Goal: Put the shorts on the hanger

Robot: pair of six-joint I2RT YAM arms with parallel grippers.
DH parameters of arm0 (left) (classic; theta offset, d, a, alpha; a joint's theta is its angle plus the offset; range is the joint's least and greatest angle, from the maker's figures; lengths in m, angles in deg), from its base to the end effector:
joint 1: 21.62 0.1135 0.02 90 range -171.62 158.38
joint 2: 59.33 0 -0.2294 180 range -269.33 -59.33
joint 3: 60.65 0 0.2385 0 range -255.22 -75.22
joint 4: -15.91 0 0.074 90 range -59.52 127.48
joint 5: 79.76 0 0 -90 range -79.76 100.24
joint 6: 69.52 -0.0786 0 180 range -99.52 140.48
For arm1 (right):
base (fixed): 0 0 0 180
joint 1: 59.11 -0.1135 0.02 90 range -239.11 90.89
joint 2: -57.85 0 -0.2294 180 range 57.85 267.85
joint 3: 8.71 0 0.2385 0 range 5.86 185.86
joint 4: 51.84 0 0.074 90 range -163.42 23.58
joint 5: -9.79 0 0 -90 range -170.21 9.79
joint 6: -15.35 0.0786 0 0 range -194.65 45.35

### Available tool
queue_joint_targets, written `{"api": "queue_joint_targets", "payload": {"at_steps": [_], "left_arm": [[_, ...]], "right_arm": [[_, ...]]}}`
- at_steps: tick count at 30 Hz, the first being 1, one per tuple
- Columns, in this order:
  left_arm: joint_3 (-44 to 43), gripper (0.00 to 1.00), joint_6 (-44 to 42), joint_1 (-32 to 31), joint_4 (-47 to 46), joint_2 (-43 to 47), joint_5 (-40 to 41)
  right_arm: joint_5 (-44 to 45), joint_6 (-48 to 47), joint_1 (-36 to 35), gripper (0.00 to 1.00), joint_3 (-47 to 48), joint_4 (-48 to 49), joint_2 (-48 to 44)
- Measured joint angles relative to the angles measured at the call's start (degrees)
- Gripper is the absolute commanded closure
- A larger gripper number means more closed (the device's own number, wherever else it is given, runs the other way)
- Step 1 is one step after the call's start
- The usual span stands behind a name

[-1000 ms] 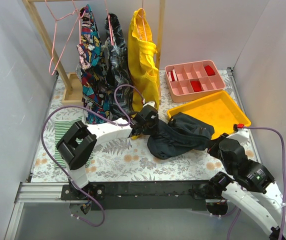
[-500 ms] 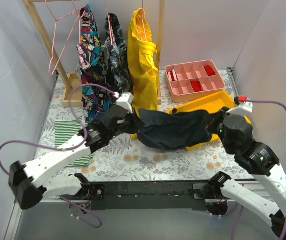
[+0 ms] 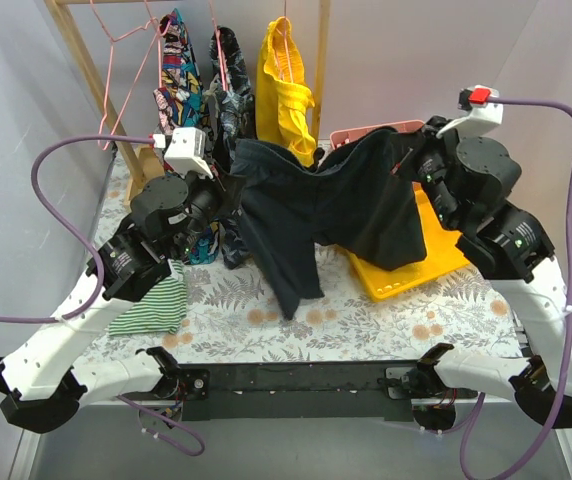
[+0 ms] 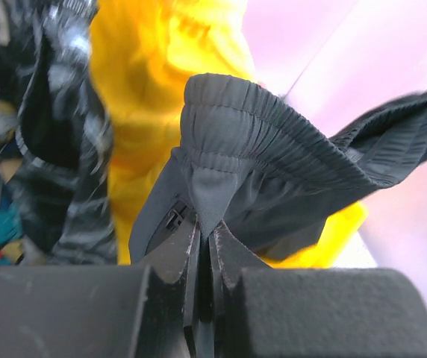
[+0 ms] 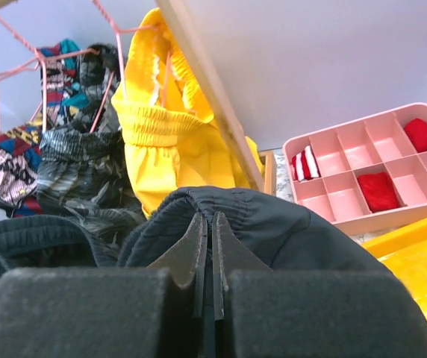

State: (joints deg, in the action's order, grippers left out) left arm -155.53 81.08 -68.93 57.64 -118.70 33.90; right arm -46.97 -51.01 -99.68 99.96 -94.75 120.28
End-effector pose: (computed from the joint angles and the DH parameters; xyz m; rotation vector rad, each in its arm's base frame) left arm 0.1875 -0.1568 0.4336 -0.5309 1.7060 -1.0571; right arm 0.1938 0.1092 0.4972 0.2432 1.5202 0.4557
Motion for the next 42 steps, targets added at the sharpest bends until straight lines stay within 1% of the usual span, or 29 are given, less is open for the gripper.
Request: {"api": "queue_joint_targets", "payload": {"at_steps": [5, 7, 9, 11, 14, 17, 19, 21, 24, 28, 31, 33, 35, 38, 42], "left_arm": [[-1.27, 1.0, -0.28, 0.0, 5.51, 0.0, 0.76], [-2.01, 1.0, -0.2, 0.0, 6.27, 0.13, 0.98], [-0.74, 1.0, 0.44, 0.0, 6.19, 1.2, 1.14], [2.54, 1.0, 2.19, 0.02, 6.12, 3.13, 1.2], [10.75, 1.0, 6.78, 0.02, 6.62, 6.67, 1.36], [19.54, 1.0, 12.48, 0.15, 7.82, 8.96, 1.44], [23.32, 1.0, 15.65, 0.22, 9.79, 9.64, 1.6], [24.28, 1.0, 17.11, 0.22, 11.47, 10.43, 2.25], [21.31, 1.0, 16.96, 0.28, 13.16, 11.54, 4.13], [9.33, 1.0, 13.66, 0.28, 13.9, 10.36, 7.13], [2.93, 1.0, 10.45, 0.28, 12.83, 10.08, 8.72], [0.09, 1.0, 8.7, 0.28, 12.63, 10.03, 9.66], [-0.61, 1.0, 7.98, 0.28, 12.57, 10.05, 10.25], [0.96, 1.0, 7.76, 0.33, 12.68, 10.23, 10.47], [7.93, 1.0, 9.99, 0.33, 13.4, 11.15, 10.21]], "right_arm": [[-4.66, -0.17, 1.03, 0.99, 5.18, -1.75, 4.9], [-6.14, -0.2, 1.2, 0.99, 6.45, -1.66, 5.84], [-8.2, 0.02, 1.49, 0.99, 6.36, -1.51, 5.77], [-10.82, 0.55, 1.81, 0.99, 4.83, -0.37, 5.2], [-15.96, 2.05, 2.4, 0.99, 2.29, -0.11, 5.38], [-21.51, 3.54, 2.64, 0.99, 2.93, 0.04, 9.35], [-24.5, 4.39, 2.64, 0.99, 4.07, -0.17, 12.76], [-26.43, 4.76, 2.58, 0.99, 5.4, -0.63, 15.58], [-27.71, 4.9, 2.58, 0.99, 8.92, -2.49, 18.32], [-28.7, 4.92, 2.58, 0.99, 19.3, -5.25, 19.91], [-29.68, 5.29, 2.58, 0.99, 26.36, -4.61, 20.15], [-30.45, 5.97, 2.58, 0.99, 28.46, -3.45, 19.37], [-30.69, 6.21, 2.58, 0.99, 27.87, -2.8, 18.38], [-30.73, 6.36, 2.58, 0.99, 21.49, -1.55, 15.5], [-30.69, 7.04, 2.6, 0.99, 2.84, 1.9, 9.29]]}}
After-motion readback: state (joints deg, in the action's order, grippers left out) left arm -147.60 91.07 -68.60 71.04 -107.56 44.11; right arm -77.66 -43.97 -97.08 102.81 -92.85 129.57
